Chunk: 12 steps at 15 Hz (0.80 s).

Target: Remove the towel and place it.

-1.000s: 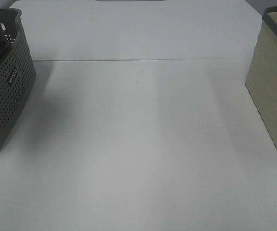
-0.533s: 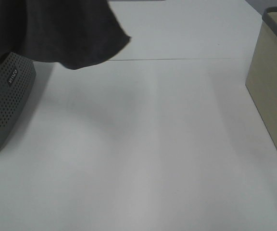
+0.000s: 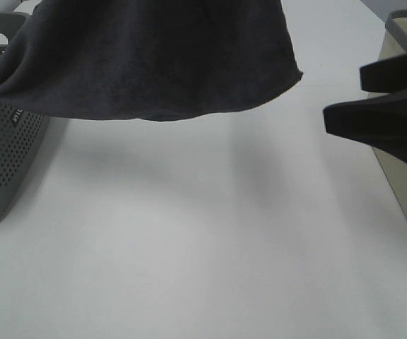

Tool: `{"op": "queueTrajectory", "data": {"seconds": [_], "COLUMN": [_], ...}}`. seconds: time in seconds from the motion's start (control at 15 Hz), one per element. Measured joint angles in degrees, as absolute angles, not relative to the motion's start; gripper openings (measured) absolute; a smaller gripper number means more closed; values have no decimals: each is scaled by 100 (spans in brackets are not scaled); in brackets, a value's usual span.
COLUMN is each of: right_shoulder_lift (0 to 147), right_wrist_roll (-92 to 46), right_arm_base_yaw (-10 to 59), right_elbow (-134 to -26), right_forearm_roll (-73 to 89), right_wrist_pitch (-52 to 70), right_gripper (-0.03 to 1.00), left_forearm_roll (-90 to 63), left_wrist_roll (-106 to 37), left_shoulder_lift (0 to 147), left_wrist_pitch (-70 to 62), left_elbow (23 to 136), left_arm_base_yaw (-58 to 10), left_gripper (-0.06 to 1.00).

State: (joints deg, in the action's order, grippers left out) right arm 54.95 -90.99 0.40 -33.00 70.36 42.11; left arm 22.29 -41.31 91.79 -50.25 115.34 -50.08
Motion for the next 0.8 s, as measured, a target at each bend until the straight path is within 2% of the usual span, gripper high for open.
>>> {"op": "queueTrajectory", "data": {"seconds": [0.33,0.4,0.53,0.67,0.8], "right_shoulder_lift": [6727,6904,7139,7219,7219], "right_wrist_roll": [-9838,-10015,-10181,-10239,-10250], "right_arm_base_yaw": [92,344,1192,1908,2240], "right_elbow": [-3908,-3930,-3930,-3930,-3930], "right_forearm_roll": [7746,7764,7769,7872,7976], "right_wrist_pitch": [5334,5403,4950,3782,3019], "right_gripper": [76,76,76,76,76], "left_forearm_roll": [1805,1788,1713,1650,1530], "left_wrist_roll": [-4131,-4131,-4131,-4131,-4131], "left_shoulder_lift": [9248,9248,9248,9248,9248], "left_wrist_pitch": [-5002,-5002,-4979,-4979,-4979], "left_elbow": [11534,11534,11534,11534,11534], "left_arm_base_yaw": [-5053,-5053,-5053,-5053,-5053], "left_gripper": [0,0,0,0,0]}}
